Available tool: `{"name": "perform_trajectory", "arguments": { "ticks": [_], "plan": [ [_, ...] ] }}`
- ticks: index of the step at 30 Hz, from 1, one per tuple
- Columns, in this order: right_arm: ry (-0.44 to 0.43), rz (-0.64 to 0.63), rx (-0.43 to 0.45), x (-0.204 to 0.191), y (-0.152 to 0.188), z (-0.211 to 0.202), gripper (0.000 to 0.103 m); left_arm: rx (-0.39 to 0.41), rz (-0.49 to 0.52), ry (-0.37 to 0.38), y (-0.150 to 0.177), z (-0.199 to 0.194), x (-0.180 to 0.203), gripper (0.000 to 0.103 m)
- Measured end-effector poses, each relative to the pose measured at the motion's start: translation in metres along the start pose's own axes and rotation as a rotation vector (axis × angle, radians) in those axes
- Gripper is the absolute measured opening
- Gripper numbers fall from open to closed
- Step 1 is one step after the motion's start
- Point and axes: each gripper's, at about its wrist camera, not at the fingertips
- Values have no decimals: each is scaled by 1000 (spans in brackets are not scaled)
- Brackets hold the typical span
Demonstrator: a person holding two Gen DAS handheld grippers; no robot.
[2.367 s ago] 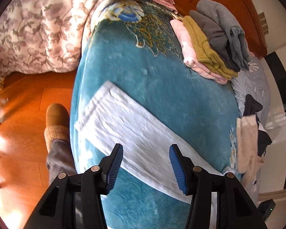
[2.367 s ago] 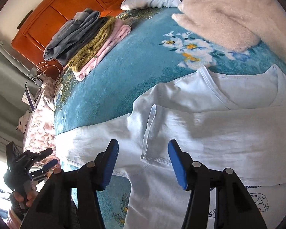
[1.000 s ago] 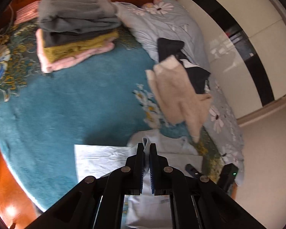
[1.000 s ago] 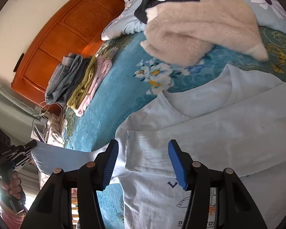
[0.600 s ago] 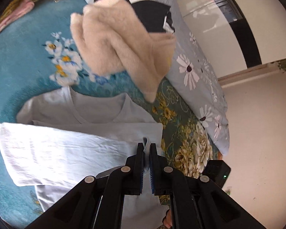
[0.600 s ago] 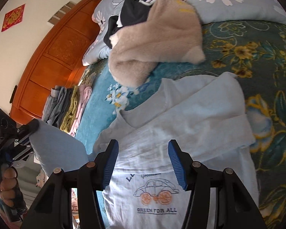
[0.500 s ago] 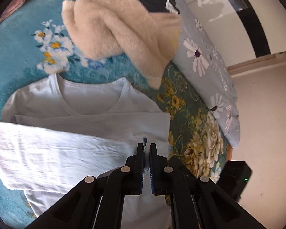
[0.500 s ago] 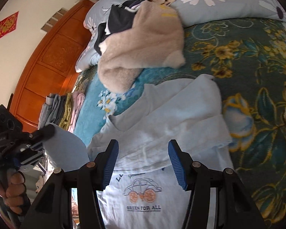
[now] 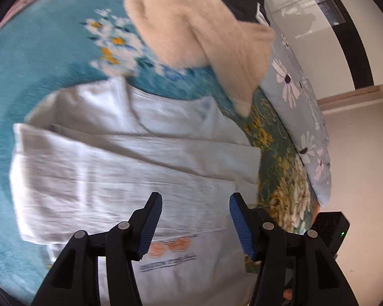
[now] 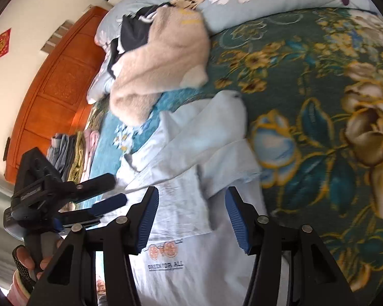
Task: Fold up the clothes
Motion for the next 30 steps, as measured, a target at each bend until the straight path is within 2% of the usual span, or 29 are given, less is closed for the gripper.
{"name": "perform_trajectory", "arguments": {
  "ticks": [3,5,7,10,13,14,16,17,19,24,27,30],
  "plan": [
    [-2,-55,-33,-12,4,18,56,107,33,-207,17,-34,-45,61],
    [17,-55,-64,-11,8,32,56,125,-1,-276,34,-46,-77,61],
    [35,-51,-96,-7,13,45,56,108,-82,-294,49,-51,-106,61],
    [78,-59,-110,-4,21,51,56,75,-202,-287,67,-50,-137,61],
    [80,-49,-108,-1,23,50,53,58,-226,-283,73,-48,-146,61],
    [76,-45,-112,-2,23,49,48,58,-214,-285,73,-48,-145,61],
    [60,-40,-131,-5,25,50,13,60,-197,-277,71,-50,-143,61],
    [74,-52,-141,-8,27,52,8,64,-195,-274,71,-52,-144,61],
    [93,-73,-159,-14,29,53,5,72,-197,-270,72,-56,-146,61],
    [46,-152,-145,-47,15,40,3,97,-205,-251,69,-69,-152,61],
    [2,-247,-75,-74,-8,24,3,122,-193,-228,64,-79,-152,61],
    [14,-330,32,-88,-37,4,3,144,-198,-223,57,-87,-152,61]
  ]
}}
Point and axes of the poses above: each gripper's, at about its wrist camera, not at the fingertips, and z roughly the way its jaws point, x to its right, y to its underside, and after that the axes turned 13 degrees about x, right-handed
